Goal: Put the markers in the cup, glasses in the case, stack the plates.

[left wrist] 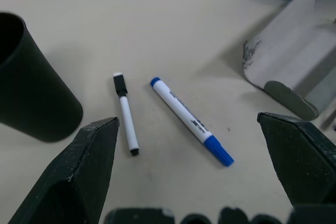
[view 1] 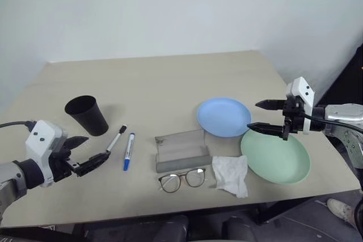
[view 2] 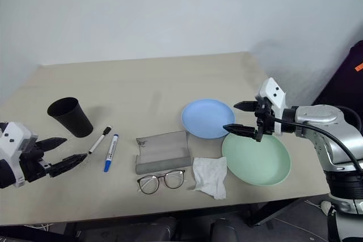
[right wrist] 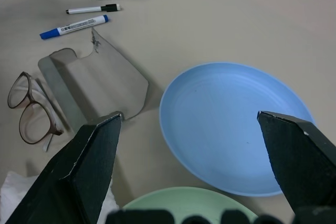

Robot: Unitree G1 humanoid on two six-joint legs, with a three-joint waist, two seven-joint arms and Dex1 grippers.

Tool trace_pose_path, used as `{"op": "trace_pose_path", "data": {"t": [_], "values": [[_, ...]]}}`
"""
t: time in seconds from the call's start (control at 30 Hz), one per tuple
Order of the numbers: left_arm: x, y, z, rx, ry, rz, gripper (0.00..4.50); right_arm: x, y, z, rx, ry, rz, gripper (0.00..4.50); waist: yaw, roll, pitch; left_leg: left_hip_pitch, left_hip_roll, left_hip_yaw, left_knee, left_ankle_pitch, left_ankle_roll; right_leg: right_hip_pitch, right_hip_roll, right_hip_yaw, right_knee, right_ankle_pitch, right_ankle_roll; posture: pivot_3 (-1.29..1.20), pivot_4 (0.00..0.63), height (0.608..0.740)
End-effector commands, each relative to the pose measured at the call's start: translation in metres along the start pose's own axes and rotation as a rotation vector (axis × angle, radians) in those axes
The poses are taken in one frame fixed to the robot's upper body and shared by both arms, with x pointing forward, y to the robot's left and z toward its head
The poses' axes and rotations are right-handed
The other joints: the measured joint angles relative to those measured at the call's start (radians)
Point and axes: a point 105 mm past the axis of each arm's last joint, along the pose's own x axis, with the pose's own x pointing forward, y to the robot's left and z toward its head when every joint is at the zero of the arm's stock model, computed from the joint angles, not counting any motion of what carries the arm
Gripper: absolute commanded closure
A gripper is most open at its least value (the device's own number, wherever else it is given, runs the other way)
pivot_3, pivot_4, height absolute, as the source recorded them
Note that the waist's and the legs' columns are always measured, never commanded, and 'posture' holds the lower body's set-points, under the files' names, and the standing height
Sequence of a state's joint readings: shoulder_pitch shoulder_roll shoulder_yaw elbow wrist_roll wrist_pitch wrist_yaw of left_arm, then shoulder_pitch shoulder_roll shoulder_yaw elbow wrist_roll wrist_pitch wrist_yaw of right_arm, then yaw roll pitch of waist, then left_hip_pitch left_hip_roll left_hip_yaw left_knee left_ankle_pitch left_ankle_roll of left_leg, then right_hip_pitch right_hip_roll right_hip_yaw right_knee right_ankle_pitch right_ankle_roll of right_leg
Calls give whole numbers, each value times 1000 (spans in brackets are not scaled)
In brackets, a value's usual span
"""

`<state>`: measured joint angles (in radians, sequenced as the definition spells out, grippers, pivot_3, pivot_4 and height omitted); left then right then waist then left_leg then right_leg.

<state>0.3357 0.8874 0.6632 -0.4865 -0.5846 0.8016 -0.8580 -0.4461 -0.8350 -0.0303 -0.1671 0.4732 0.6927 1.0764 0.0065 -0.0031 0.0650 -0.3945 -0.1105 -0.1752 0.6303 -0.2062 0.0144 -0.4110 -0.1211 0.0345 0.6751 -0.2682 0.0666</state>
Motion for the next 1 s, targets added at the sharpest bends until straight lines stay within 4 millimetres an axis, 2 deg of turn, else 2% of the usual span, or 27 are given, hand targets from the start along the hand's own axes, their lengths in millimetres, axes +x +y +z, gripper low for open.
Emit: {"op": "trace_pose_path", "data": {"t": [0.03,0.2,0.33,0.5,0.83,1.0], "values": [[-5,5,15,43,-41,30,14,0,-2,7,-28,-28,-13,0,0,0,0,0,0,0,0,0,0,0,0,-1,0,0,0,0,0,698],[-1,11,19,49,-34,18,14,-6,1,9,-26,-40,-40,0,3,-1,0,0,3,3,1,0,0,1,0,-2,0,0,0,0,0,698],[5,17,25,64,-40,14,14,-16,-2,2,-11,-28,-88,0,6,0,0,0,3,3,1,0,0,1,0,-2,0,0,0,0,0,698],[10,15,30,78,-43,-18,14,-21,0,-9,9,3,-121,0,6,-1,0,0,3,3,1,0,0,1,0,-2,0,0,0,0,0,698],[18,11,33,89,-49,-48,14,-33,20,-22,8,81,-91,0,6,-1,0,0,3,3,1,0,0,1,0,-2,0,0,0,0,0,698],[20,7,40,114,-72,-82,14,-29,39,-33,6,157,-76,0,6,-1,0,-1,4,3,1,-1,0,1,-1,-2,-1,0,0,0,0,698]]}}
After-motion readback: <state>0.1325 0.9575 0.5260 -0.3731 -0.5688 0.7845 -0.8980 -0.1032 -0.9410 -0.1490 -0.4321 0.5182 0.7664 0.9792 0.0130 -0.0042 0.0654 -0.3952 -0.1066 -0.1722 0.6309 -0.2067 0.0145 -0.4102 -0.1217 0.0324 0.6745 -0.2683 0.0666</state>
